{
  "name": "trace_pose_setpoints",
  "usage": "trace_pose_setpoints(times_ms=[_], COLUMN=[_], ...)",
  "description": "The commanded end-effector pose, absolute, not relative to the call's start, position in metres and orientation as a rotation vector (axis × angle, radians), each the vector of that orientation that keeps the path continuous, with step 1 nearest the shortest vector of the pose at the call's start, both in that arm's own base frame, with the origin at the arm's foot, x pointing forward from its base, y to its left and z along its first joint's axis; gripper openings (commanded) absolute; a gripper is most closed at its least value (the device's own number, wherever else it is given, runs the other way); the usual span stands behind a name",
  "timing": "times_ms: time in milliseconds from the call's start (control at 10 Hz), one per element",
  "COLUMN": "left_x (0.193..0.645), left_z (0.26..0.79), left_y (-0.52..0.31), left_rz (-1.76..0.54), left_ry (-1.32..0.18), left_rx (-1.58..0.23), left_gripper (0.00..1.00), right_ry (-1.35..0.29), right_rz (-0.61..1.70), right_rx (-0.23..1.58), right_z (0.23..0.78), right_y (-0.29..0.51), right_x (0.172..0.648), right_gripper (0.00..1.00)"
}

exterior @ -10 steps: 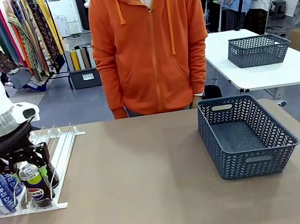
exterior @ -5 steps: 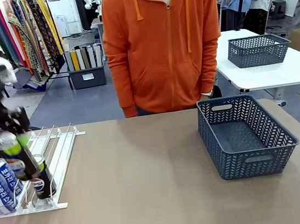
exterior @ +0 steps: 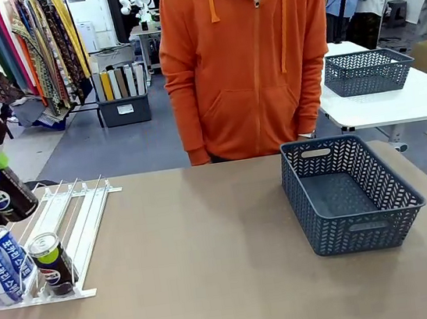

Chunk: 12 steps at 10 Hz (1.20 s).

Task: Retrieve and store the cans from the dispenser.
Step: Pick up one can from the Automatic Can Dispenser and place it in the middle of the table.

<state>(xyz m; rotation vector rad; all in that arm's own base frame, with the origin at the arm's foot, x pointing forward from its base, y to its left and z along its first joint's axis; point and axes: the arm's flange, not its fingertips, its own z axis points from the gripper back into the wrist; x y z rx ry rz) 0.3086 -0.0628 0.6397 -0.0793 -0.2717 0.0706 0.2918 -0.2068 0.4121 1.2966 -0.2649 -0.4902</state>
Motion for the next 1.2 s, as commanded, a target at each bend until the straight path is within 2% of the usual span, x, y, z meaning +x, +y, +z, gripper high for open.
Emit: trace_pose_setpoints(times_ms=[0,500,600,700,900,1100], left_x=[0.306,0.308,0.315,0.328,0.365,0.396], left_z=[0.645,0.639,0.639,0.636,0.607,0.567], left_y=[-0.070,-0.071,-0.105,-0.154,-0.273,-0.361], left_rz=[0.056,0.055,0.122,0.023,-0.211,-0.301], left_ry=[-0.286,-0.270,-0.267,-0.317,-0.317,-0.349], left_rx=[-0.065,-0.069,-0.049,-0.077,-0.113,-0.082], left_gripper=[0.00,0.00,0.00,0.00,0.00,0.00], right_ry=[-0.253,-0.253,-0.253,-0.253,-0.253,-0.253], right_rz=[-0.490,-0.490,-0.490,-0.490,-0.490,-0.490], right_rx=[1.296,1.296,1.296,1.296,1.296,1.296], right_z=[0.417,0.417,0.417,0.417,0.417,0.417], right_y=[-0.210,-0.210,-0.210,-0.210,-0.210,-0.210], right_x=[0.291,0.291,0.291,0.291,0.291,0.291], right_gripper=[1.00,1.00,1.00,1.00,1.00,1.00])
